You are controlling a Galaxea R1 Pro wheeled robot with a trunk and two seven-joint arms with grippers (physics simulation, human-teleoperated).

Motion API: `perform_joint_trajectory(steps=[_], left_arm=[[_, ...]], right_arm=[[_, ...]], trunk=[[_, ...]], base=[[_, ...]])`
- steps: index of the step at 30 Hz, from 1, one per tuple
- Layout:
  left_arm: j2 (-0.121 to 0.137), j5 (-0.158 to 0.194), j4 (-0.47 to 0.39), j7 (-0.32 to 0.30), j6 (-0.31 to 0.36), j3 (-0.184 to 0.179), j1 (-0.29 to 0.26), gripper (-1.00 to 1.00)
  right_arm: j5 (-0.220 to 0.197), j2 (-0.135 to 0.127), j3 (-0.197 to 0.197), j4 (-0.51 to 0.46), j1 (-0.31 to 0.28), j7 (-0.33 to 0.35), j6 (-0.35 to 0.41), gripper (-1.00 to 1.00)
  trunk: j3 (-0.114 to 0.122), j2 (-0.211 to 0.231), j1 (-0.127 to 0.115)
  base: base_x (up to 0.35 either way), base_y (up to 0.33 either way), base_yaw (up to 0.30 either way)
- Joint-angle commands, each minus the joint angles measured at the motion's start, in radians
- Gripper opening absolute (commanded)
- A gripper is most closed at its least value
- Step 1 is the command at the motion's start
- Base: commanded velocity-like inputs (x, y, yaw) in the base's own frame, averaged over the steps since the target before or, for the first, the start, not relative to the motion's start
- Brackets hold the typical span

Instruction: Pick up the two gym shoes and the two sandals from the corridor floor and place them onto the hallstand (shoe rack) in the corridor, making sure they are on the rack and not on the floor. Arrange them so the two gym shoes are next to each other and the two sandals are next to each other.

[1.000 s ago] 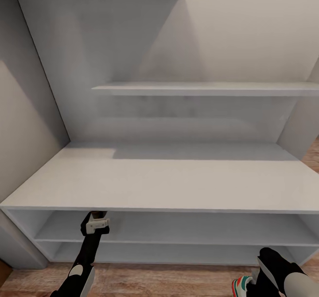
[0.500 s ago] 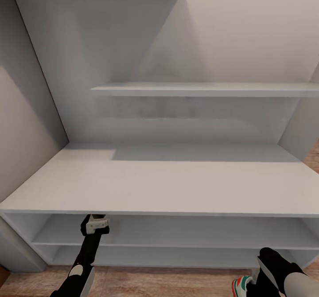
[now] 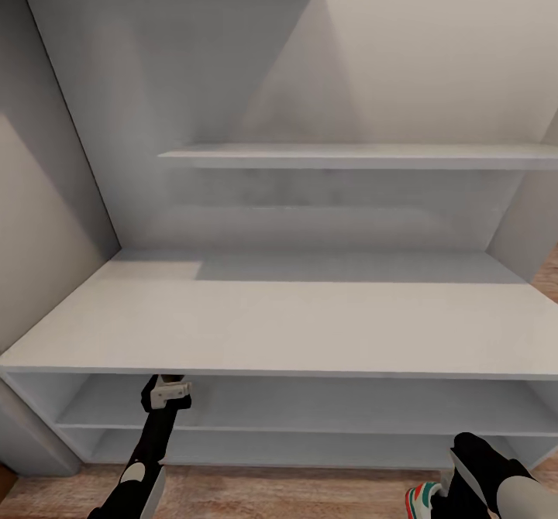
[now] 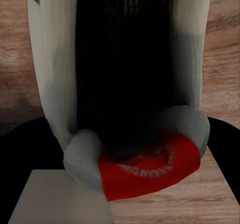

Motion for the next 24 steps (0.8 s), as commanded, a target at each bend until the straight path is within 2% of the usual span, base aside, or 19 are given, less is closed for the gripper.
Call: perform_joint_trajectory(steps=[1, 24], left_arm=[[0.0, 0.0, 0.0, 0.0, 0.0, 0.0, 0.0, -1.0], [0.002, 0.0, 0.001, 0.0, 0.0, 0.0, 0.0, -1.0]], right_arm=[[0.0, 0.0, 0.0, 0.0, 0.0, 0.001, 0.0, -1.0], [0.0, 0.0, 0.0, 0.0, 0.0, 0.0, 0.0, -1.0]], trunk=[[0.0, 0.0, 0.0], [0.0, 0.0, 0.0]], base=[[0.0, 0.0, 0.0], [0.0, 0.0, 0.0]])
